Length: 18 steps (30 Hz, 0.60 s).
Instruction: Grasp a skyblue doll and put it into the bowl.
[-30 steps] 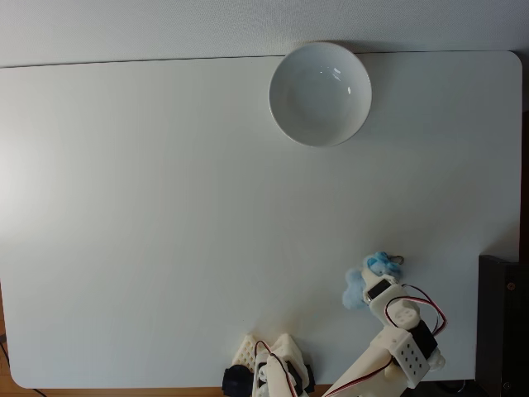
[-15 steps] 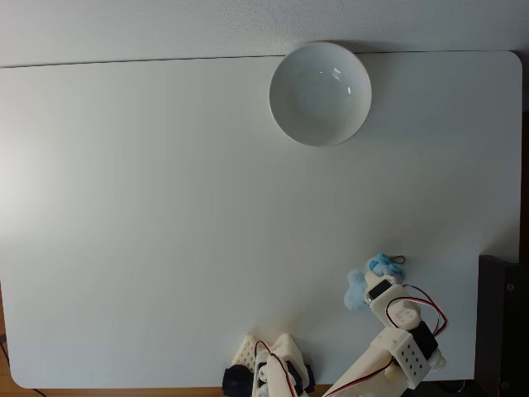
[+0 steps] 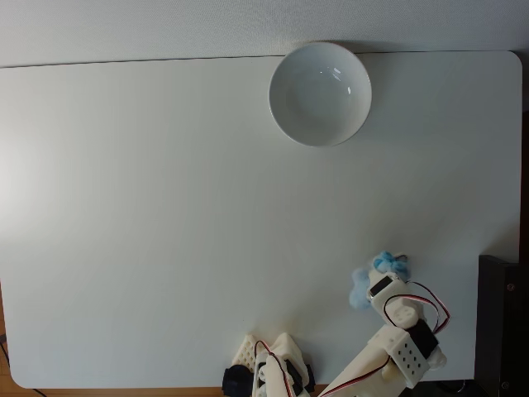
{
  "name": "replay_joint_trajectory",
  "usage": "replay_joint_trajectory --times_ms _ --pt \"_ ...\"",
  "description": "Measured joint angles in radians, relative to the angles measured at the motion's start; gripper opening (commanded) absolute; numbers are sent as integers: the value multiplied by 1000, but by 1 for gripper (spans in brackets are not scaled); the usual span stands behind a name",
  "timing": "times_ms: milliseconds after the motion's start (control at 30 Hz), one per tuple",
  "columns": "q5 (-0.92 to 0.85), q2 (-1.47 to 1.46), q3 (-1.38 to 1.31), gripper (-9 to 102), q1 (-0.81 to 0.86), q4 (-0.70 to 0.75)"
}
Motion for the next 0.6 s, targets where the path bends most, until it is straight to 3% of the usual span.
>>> replay_joint_trajectory --times_ms 600 --pt "5 0 -334 0 -152 -9"
